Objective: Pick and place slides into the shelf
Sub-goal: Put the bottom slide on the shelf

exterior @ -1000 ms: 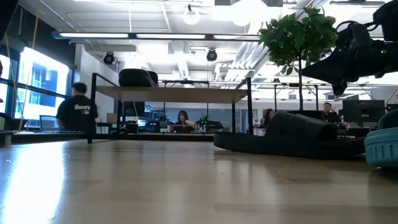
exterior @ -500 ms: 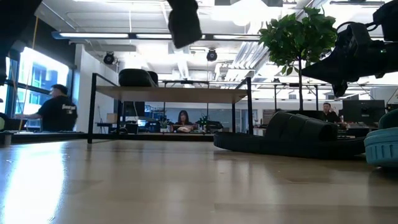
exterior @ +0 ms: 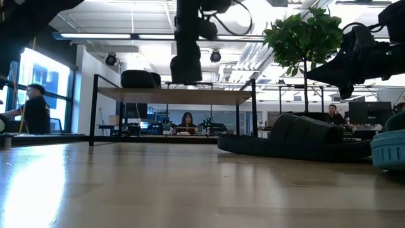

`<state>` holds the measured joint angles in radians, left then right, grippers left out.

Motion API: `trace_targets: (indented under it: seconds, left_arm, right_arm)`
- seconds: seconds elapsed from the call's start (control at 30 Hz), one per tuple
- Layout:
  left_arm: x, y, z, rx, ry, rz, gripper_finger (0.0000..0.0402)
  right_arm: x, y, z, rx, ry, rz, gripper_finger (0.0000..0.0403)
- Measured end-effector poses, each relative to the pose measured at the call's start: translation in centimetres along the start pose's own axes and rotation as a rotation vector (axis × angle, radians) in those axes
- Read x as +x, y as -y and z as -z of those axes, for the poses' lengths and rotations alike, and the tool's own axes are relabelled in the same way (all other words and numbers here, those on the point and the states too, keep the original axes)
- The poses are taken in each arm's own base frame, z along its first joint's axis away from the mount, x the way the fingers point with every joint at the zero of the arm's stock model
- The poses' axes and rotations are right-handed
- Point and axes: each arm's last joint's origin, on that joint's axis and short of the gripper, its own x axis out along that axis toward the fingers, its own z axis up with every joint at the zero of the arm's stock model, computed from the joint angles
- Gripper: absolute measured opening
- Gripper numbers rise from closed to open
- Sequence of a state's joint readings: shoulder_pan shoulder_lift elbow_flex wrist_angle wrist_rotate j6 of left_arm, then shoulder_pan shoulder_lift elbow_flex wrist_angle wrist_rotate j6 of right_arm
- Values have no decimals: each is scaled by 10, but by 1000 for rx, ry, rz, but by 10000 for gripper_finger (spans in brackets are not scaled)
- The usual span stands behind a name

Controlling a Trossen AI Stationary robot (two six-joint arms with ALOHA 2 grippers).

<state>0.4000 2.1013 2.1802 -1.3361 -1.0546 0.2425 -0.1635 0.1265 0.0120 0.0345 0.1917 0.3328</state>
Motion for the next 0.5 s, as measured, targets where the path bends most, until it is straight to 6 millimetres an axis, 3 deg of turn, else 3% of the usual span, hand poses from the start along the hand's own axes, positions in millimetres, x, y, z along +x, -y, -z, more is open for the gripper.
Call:
trace_targets:
  seconds: [0.2,0.5]
  left_arm:
    - [10,19,3,55,-40,2,0]
    - [13,24,5,39,-57,-16,0]
  right_arm:
    - [0,0,0,0,0,0,0]
    - [0,0,0,0,0,0,0]
